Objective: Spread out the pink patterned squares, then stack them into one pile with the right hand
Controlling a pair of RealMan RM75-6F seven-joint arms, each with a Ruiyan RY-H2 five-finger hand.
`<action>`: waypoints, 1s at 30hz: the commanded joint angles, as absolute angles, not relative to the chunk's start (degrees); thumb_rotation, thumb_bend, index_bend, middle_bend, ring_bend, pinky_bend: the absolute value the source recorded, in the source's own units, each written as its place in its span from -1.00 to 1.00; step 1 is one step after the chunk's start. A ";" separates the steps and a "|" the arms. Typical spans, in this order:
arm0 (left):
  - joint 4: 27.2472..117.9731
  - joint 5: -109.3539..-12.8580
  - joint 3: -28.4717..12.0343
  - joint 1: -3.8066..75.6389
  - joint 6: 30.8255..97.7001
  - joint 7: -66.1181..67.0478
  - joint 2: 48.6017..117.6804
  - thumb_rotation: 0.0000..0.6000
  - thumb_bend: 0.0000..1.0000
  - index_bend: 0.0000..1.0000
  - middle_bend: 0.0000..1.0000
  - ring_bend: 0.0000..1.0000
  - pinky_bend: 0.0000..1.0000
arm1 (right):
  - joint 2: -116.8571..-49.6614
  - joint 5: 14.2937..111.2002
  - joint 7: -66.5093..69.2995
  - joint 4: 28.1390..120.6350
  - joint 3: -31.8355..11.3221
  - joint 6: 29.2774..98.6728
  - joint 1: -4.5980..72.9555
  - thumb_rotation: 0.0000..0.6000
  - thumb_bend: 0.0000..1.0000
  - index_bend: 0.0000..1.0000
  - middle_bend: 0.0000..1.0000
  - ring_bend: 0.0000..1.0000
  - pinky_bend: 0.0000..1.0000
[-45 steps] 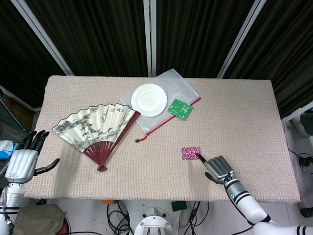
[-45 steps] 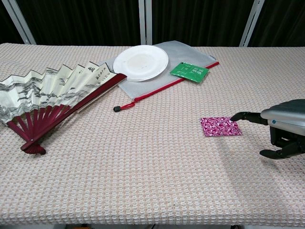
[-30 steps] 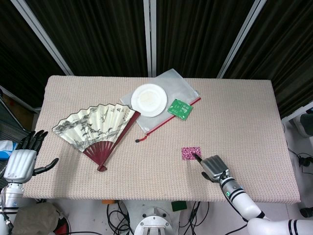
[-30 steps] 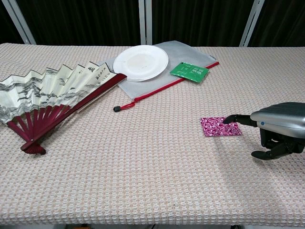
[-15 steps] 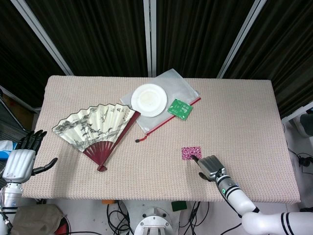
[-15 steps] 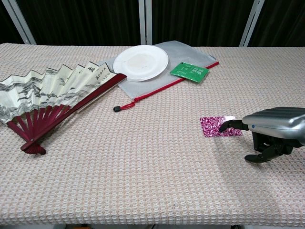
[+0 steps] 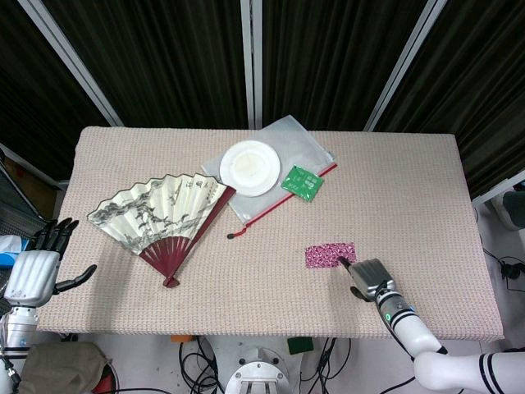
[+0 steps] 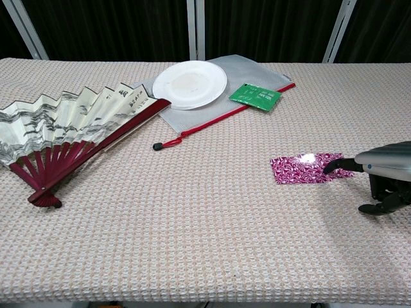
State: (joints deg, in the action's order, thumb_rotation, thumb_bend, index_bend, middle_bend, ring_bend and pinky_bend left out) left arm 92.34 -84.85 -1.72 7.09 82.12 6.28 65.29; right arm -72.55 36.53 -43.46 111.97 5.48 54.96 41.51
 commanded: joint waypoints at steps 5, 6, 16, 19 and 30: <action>92.45 -84.86 -1.76 7.34 81.81 6.59 65.37 -1.00 -0.82 -0.89 -0.88 -0.92 -0.69 | -69.43 36.39 -40.65 111.48 7.43 55.50 40.48 1.00 1.00 -0.66 1.00 0.93 0.71; 92.44 -84.85 -1.76 7.39 81.74 6.66 65.39 -1.00 -0.82 -0.89 -0.88 -0.92 -0.69 | -69.11 36.58 -40.28 111.41 7.63 55.59 40.29 1.00 1.00 -0.66 1.00 0.93 0.71; 92.77 -84.74 -1.72 7.36 81.79 7.12 65.39 -1.00 -0.82 -0.89 -0.88 -0.92 -0.69 | -67.40 42.28 -35.48 111.58 7.67 57.11 38.16 1.00 1.00 -0.65 1.00 0.93 0.71; 92.87 -84.72 -1.72 7.30 81.91 7.22 65.34 -1.00 -0.82 -0.89 -0.88 -0.92 -0.69 | -67.72 46.63 -33.70 112.51 6.87 57.93 37.44 1.00 1.00 -0.64 1.00 0.93 0.71; 92.31 -84.12 -1.70 7.03 81.84 6.37 65.19 -0.99 -0.82 -0.89 -0.88 -0.92 -0.69 | -73.04 44.75 -36.49 111.48 4.57 55.95 40.55 1.00 1.00 -0.72 1.00 0.93 0.71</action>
State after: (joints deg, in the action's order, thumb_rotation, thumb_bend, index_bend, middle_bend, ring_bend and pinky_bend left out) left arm 92.35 -84.17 -1.68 7.06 81.85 6.41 65.22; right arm -72.53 45.24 -36.08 111.78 4.95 56.22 40.10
